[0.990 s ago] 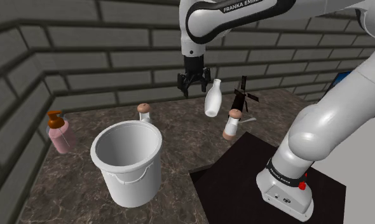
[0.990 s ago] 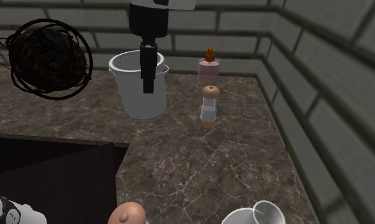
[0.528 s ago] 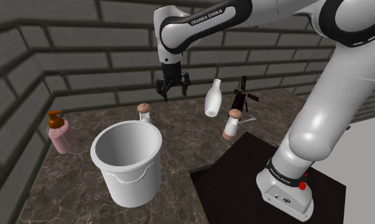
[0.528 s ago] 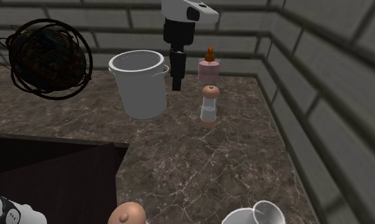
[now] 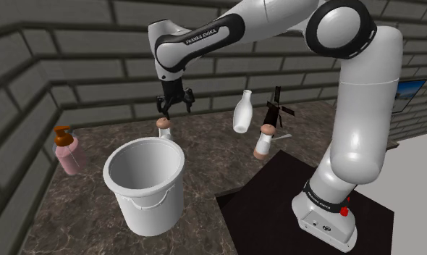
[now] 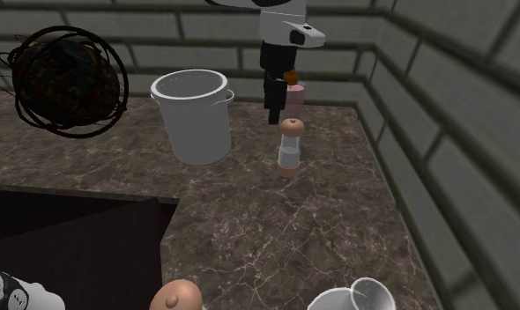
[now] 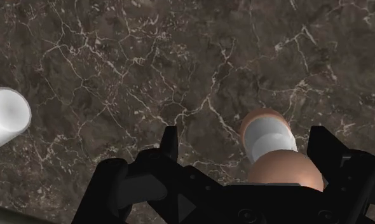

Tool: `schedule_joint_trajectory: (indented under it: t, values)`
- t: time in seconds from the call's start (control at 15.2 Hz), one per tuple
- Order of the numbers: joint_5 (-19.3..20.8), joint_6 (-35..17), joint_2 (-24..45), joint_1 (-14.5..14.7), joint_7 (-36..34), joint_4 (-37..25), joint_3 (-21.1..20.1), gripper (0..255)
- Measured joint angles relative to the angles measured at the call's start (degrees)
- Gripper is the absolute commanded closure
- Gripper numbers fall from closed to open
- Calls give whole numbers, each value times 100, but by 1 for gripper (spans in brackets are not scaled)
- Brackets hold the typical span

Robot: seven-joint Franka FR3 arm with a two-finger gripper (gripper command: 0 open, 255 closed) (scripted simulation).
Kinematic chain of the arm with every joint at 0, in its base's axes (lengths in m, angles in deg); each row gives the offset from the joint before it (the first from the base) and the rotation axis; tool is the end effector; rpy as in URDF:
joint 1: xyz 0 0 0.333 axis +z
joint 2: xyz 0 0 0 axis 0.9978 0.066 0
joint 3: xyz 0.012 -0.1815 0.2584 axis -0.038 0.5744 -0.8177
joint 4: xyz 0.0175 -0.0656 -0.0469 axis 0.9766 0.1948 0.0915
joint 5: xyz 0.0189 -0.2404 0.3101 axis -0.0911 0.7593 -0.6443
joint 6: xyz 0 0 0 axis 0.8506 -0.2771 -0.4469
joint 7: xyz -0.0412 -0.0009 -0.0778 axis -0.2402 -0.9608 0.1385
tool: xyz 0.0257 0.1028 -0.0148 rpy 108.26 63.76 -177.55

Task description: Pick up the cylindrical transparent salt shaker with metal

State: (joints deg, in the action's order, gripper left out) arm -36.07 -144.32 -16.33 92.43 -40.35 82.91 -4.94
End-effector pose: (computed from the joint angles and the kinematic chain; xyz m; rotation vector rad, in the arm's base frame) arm 0.5974 0.1982 0.3926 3.0063 -0.4296 -0.1836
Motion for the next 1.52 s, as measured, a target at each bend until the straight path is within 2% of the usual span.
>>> schedule_joint_trajectory:
  t: [0.26, 0.4, 0.86, 0.92, 1.52]
  values:
    - [286, 225, 1102, 259, -276, -1303, 78, 0]
    - [354, 327, 1429, 352, -348, -1726, 106, 0]
    - [415, -19, 1669, 384, -423, -1610, 137, 0]
    - [419, -42, 1689, 381, -420, -1607, 141, 255]
    - [427, -63, 1710, 380, -419, -1622, 147, 255]
